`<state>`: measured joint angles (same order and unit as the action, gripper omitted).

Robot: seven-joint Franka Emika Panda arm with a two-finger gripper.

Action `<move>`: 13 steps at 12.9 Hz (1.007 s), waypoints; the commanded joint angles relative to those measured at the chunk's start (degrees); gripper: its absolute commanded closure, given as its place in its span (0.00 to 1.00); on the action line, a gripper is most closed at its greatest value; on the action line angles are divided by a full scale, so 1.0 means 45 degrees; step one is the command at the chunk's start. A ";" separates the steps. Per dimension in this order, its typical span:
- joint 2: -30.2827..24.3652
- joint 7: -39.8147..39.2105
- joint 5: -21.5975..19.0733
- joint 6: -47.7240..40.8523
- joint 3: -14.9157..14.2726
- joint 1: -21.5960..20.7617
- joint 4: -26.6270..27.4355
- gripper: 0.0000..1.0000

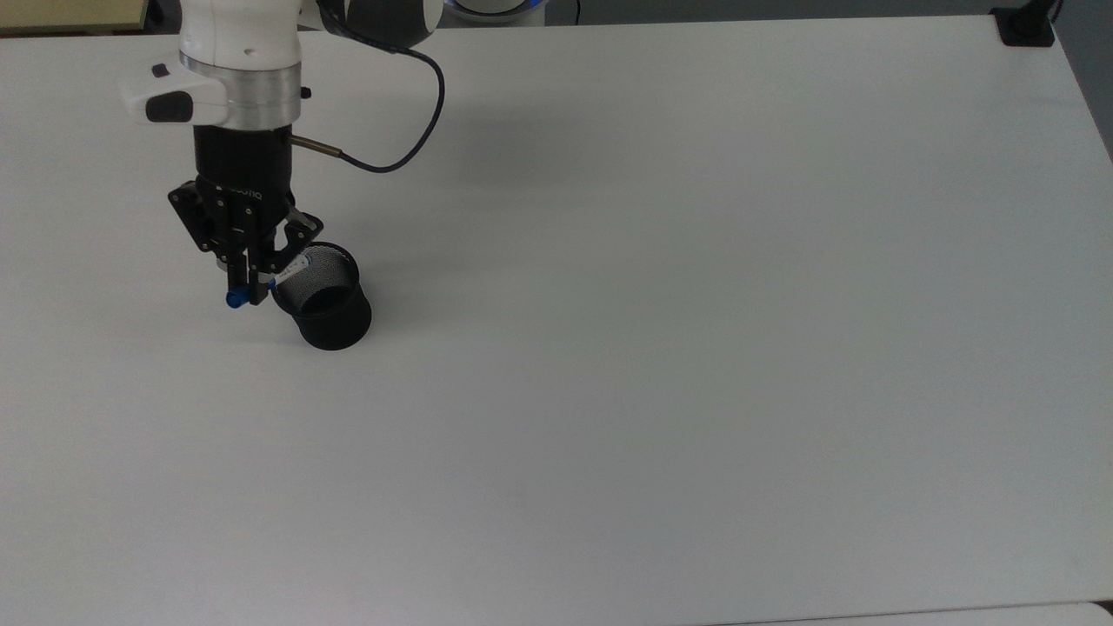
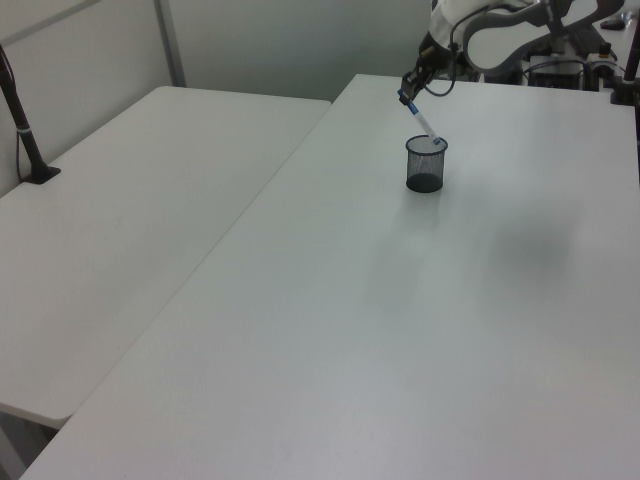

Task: Insert the marker
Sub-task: 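Lower the marker into the mesh cup and open the gripper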

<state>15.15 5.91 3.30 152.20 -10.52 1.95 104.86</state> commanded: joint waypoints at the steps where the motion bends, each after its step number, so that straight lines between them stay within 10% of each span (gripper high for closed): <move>1: -0.0339 -0.0044 0.0399 0.0495 -0.0064 -0.0180 0.0954 0.99; 5: -0.0339 -0.0004 0.0458 0.1197 -0.0064 -0.0180 0.1403 0.96; 9: -0.0339 0.0035 0.0458 0.1198 -0.0045 -0.0180 0.1405 0.58; 13: -0.0359 0.0035 0.0458 0.1159 -0.0044 -0.0180 0.1405 0.52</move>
<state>15.13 5.91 4.31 156.06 -10.42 1.75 109.07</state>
